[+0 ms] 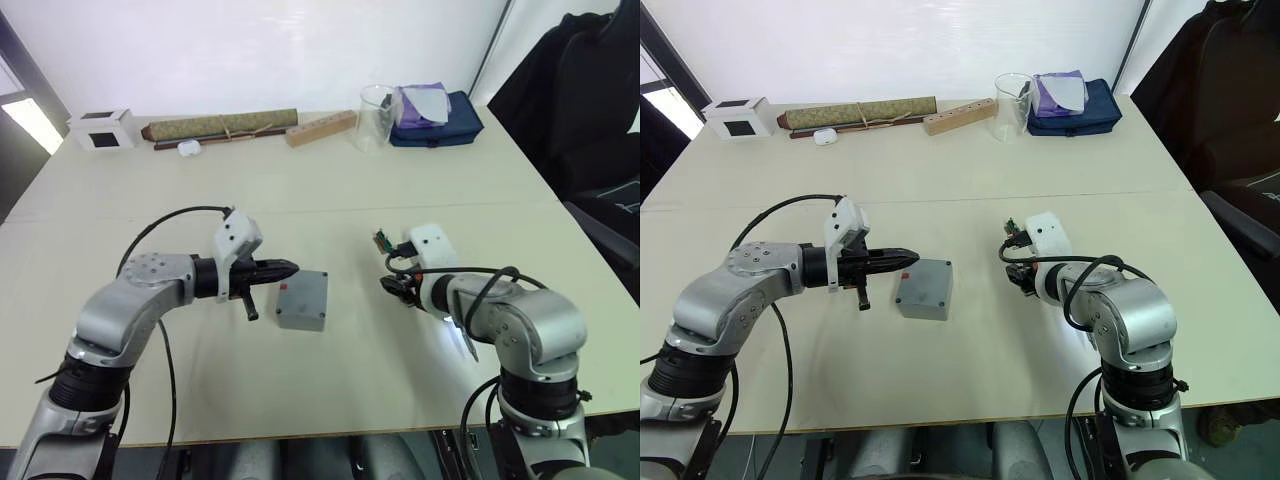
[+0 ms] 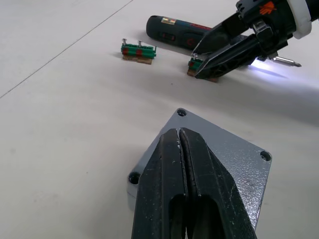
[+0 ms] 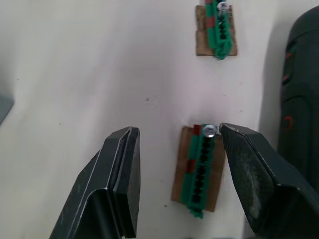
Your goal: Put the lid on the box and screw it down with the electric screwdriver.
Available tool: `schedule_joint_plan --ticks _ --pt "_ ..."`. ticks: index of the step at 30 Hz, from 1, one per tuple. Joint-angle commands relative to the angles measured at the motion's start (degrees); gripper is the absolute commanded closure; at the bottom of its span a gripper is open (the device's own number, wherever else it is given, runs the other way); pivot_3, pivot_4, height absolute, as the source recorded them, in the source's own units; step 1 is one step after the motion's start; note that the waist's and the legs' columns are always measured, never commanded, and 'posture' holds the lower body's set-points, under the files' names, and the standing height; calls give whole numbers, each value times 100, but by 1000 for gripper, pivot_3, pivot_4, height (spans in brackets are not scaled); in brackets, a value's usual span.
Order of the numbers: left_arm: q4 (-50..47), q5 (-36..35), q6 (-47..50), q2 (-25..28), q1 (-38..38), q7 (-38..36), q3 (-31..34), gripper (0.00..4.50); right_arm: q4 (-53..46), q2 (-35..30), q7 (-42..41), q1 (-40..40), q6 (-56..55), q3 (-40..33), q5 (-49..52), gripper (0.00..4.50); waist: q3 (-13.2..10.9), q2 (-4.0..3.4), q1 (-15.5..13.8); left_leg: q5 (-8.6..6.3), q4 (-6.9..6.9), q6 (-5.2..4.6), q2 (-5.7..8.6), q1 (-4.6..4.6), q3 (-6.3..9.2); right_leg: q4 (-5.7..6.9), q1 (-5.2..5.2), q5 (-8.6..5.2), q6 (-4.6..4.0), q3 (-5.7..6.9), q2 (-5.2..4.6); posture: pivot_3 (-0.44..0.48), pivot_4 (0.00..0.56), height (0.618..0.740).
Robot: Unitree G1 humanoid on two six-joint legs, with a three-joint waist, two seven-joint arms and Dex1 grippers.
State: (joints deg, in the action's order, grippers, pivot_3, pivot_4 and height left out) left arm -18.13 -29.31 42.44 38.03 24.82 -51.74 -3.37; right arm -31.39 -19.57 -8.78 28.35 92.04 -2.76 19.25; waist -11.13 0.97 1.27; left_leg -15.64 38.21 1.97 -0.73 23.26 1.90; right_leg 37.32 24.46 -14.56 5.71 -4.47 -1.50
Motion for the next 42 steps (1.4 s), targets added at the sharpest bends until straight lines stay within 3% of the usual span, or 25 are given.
schedule_joint_plan --ticks 1,8,10,11,13,15,37,42 --pt "-105 3 -123 -11 49 15 24 4500 -41 42 41 116 -66 -18 -94 1701 0 0 0 0 0 0 0 0 0 -1 0 0 0 0 0 0 150 740" --pt "-79 29 -172 -14 35 10 -14 4500 12 79 62 118 -124 15 -171 1701 0 0 2 0 0 0 0 0 -1 -1 0 0 0 0 0 0 150 740" --pt "-70 38 -184 -17 33 9 -26 4500 16 79 64 107 -144 21 -179 2504 0 0 2 0 0 0 0 0 -1 -1 0 0 0 0 0 0 150 740" --pt "-67 45 -191 -19 29 7 -33 4500 18 82 64 105 -158 18 -181 2665 0 0 2 0 0 0 0 0 -1 -1 0 0 0 0 0 0 150 740" --pt "-66 53 -195 -23 25 1 -42 4500 28 78 64 108 -205 22 -186 3707 0 0 2 0 0 0 0 0 -1 -1 0 0 0 0 0 0 150 740" --pt "-65 62 -197 -26 21 -9 -47 4500 40 54 64 108 -260 45 -197 4405 0 0 3 0 -1 0 0 0 -1 -1 0 0 0 0 0 0 150 740" --pt "141 115 -253 23 47 -151 59 4500 -530 -331 -171 438 -292 -53 -169 4405 0 0 14 0 -2 0 0 1 -1 -5 0 0 0 0 0 0 150 740" --pt "350 -142 -81 198 107 -253 435 4500 -623 -151 -825 400 -1642 29 212 4405 0 0 95 0 -3 0 -2 1 2 -6 1 0 0 1 2 0 150 740"
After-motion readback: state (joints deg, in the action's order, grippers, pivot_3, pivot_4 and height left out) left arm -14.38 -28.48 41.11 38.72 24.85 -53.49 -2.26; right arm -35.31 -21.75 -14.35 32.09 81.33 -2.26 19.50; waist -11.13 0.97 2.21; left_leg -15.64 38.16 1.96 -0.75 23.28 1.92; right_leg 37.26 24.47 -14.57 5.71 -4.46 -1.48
